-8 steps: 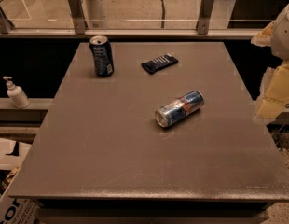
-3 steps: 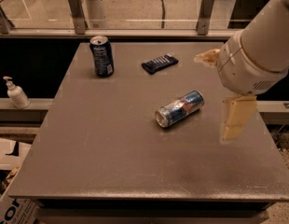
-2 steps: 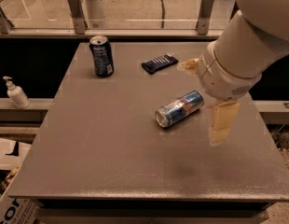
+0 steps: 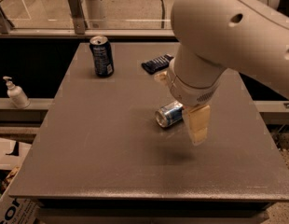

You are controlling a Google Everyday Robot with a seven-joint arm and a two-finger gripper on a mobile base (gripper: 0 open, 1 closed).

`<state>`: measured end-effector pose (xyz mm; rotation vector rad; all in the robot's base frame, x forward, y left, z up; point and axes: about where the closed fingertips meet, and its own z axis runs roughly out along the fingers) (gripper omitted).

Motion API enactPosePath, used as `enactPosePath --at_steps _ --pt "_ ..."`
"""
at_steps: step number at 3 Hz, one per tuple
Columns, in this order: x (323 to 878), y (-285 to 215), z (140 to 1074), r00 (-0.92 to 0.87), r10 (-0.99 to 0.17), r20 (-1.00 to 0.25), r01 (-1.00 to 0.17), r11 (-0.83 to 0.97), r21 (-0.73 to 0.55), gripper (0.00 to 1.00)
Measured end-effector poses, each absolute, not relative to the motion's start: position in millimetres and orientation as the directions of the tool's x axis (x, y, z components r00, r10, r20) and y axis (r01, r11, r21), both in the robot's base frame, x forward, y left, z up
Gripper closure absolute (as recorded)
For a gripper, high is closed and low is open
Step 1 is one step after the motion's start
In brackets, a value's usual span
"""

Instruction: Place redbull can upright

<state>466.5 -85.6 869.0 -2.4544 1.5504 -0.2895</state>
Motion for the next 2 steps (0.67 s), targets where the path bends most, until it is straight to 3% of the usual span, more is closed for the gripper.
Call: enactPosePath --at_steps 2 --pt "499.4 -71.0 855.1 0.476 -0.866 0.157 -0.817 -0.501 -0.285 0.00"
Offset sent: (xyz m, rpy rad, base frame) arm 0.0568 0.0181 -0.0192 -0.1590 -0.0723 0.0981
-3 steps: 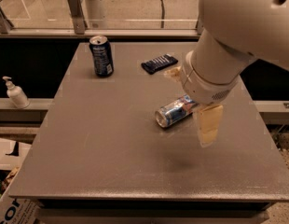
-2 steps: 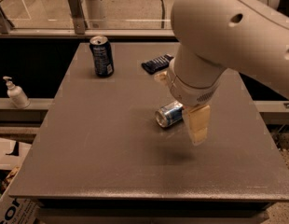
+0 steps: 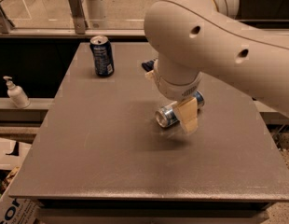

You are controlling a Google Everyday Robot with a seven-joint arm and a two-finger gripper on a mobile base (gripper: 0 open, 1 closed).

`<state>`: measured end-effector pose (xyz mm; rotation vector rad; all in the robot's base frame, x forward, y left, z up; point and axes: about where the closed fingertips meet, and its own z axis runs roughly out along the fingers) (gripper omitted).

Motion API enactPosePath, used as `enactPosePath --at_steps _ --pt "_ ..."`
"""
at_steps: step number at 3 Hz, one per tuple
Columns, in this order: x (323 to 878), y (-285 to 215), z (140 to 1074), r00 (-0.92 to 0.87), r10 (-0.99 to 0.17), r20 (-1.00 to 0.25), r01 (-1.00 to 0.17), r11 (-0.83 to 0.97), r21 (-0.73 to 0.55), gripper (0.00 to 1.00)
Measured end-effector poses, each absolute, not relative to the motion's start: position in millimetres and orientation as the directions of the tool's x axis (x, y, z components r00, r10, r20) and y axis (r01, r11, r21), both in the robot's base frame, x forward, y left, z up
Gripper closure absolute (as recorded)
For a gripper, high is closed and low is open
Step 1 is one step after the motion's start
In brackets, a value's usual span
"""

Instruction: Place redbull can upright

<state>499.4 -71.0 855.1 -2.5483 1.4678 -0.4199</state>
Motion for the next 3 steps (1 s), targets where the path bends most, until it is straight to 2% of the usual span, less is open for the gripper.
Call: enactPosePath --at_steps 3 --pt "528.0 -95.6 836.5 0.507 -0.847 0.162 -0.820 -0.532 -0.211 0.00"
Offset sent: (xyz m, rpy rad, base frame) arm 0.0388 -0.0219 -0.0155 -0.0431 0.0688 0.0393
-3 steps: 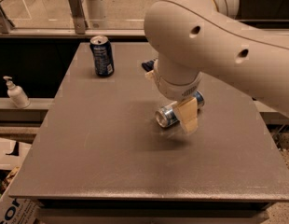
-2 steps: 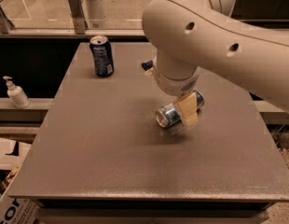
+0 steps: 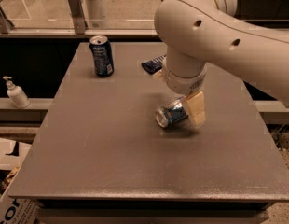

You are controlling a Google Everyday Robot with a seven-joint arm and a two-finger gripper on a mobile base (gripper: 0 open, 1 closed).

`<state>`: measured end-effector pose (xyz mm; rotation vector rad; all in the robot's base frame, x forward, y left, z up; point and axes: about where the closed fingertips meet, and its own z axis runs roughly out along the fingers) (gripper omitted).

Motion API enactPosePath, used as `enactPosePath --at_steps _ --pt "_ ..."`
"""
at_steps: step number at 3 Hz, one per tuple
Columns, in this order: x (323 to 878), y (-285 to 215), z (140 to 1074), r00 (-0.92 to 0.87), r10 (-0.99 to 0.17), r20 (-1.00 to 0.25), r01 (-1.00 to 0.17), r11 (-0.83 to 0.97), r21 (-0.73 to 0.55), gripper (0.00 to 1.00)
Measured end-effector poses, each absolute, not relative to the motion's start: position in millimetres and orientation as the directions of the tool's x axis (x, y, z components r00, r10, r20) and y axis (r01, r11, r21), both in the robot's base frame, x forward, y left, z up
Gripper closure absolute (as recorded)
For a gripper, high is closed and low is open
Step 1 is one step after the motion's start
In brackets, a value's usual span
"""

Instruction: Place redbull can upright

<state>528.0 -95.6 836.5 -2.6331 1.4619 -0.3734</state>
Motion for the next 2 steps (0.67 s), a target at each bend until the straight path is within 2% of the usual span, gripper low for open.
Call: enactPosePath --at_steps 2 --pt "529.8 -108.5 828.7 0.502 -0.851 0.155 -0.828 -0.524 -0.198 0.41"
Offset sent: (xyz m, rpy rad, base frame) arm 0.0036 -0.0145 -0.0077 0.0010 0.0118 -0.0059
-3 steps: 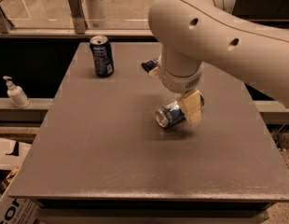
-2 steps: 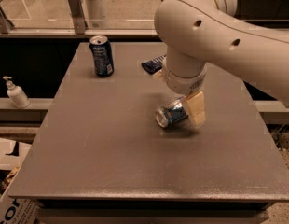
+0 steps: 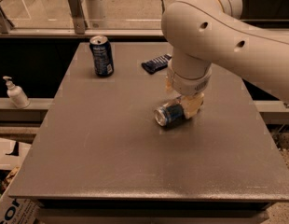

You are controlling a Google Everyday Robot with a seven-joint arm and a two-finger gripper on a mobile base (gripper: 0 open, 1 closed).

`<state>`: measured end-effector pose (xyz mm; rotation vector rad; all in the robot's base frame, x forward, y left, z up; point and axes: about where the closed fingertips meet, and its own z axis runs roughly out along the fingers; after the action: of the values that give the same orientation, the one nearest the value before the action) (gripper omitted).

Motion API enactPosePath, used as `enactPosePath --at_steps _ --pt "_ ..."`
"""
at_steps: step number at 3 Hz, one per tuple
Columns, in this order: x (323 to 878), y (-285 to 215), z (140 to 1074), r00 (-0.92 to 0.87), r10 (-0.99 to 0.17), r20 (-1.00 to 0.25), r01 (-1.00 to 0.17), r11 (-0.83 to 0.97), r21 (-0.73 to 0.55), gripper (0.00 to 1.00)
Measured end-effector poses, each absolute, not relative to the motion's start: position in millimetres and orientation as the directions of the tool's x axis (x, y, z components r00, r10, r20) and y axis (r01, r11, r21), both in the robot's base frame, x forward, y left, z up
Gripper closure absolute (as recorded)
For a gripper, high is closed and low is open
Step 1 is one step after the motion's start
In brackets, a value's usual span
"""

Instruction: Place redbull can upright

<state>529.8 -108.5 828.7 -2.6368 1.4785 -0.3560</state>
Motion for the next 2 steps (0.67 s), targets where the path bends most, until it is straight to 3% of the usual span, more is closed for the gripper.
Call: enactPosePath --at_steps 2 --pt "526.8 -105.2 844.0 0.513 -0.842 0.166 -0.813 -0.539 -0.221 0.88"
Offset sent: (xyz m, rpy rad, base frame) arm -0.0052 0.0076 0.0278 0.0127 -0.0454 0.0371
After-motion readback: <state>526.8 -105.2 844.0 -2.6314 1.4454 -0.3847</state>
